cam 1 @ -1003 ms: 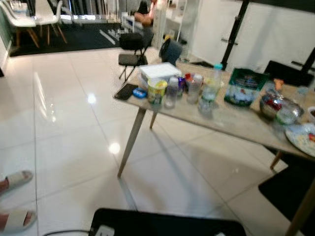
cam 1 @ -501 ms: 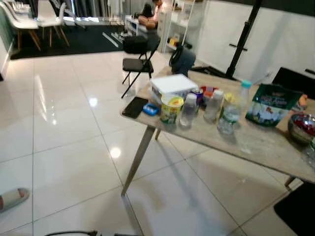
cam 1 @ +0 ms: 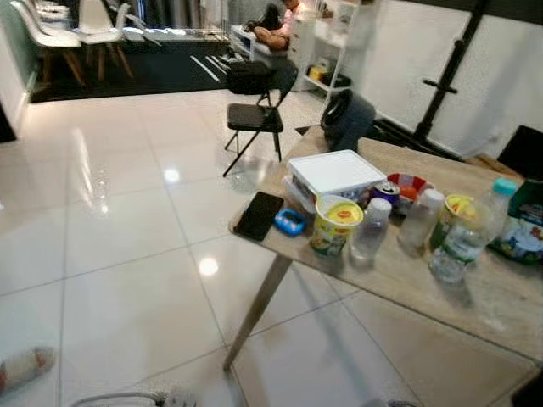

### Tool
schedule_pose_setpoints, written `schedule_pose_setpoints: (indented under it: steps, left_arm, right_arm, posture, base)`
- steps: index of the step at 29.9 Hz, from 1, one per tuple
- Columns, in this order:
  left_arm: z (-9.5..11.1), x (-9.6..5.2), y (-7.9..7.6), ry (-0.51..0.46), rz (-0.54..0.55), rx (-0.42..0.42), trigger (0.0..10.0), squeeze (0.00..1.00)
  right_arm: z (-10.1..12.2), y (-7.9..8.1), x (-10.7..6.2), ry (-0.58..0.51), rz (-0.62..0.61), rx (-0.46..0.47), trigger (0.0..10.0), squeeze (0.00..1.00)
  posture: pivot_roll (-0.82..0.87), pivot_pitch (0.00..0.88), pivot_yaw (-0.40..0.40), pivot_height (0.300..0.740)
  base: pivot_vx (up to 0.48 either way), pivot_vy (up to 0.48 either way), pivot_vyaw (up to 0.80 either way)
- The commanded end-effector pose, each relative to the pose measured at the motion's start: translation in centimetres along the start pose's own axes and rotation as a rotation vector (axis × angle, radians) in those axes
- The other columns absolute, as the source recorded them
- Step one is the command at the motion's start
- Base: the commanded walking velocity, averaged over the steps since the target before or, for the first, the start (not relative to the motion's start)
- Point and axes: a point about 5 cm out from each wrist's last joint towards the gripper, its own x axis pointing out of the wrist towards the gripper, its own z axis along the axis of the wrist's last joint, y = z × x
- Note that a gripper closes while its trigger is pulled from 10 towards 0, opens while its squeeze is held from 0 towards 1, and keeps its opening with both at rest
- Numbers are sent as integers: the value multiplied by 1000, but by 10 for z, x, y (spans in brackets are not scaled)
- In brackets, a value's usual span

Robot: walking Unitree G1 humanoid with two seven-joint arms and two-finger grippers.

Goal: Restocking fridge

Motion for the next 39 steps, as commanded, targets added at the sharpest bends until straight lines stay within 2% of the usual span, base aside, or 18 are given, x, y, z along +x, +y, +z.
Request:
schedule_pose_setpoints:
  steps: [1,8,9,12,18,23,29,32,35,36,38,39]
  left_arm:
    - [-7,0,-4,25,0,-18,10000,0]
    - [-10,-1,-3,33,2,0,10000,0]
    - [-11,-1,-4,34,3,-10,10000,0]
    - [-13,-1,-4,37,7,-22,10000,0]
    - [-14,-1,-7,38,9,-29,10000,0]
    - [-14,0,-9,34,6,-37,10000,0]
    - [-15,-3,3,46,19,-15,10000,0]
    - [-9,-4,12,22,55,-50,10000,0]
    - [-2,-3,16,-11,94,-137,10000,0]
    - [0,-2,10,-26,81,-151,10000,0]
    - [0,-2,9,-27,77,-147,10000,0]
    - [-2,0,3,-4,66,-120,10000,0]
  right_arm:
    - [6,-4,0,-16,-13,-1,10000,0]
    - [7,-1,0,-14,-3,-13,10000,0]
    - [6,-1,0,-13,-3,-11,10000,0]
    - [4,-2,0,-6,-4,-6,10000,0]
    - [7,-8,-1,-11,-17,-14,10000,0]
    - [9,-19,-3,-16,-45,-2,10000,0]
    - [16,-21,-3,-40,-55,35,10000,0]
    - [16,-15,-2,-29,-32,-18,10000,0]
    - [12,-10,-1,-8,-14,-91,10000,0]
    - [16,-9,-1,-30,-14,-44,10000,0]
    - [17,-9,-1,-37,-15,-27,10000,0]
    - [19,-9,-1,-49,-18,-10,10000,0]
  posture:
    - [-40,20,-43,740]
    - [-32,34,-49,740]
    - [-25,10,-51,740]
    - [-20,9,-54,740]
    - [-22,11,-64,740]
    - [-43,3,-57,740]
    - [-59,0,-50,740]
    - [-45,36,-78,740]
    - [-44,0,-71,740]
    - [-75,2,-63,740]
    - [-75,2,-63,740]
    - [-88,22,-53,740]
  base:
    - [0,0,0]
    - [0,0,0]
    - [0,0,0]
    - [0,0,0]
    - [0,0,0]
    - [0,0,0]
    - [0,0,0]
    - [0,0,0]
    - [0,0,0]
    - [0,0,0]
    - [0,0,0]
    - [0,0,0]
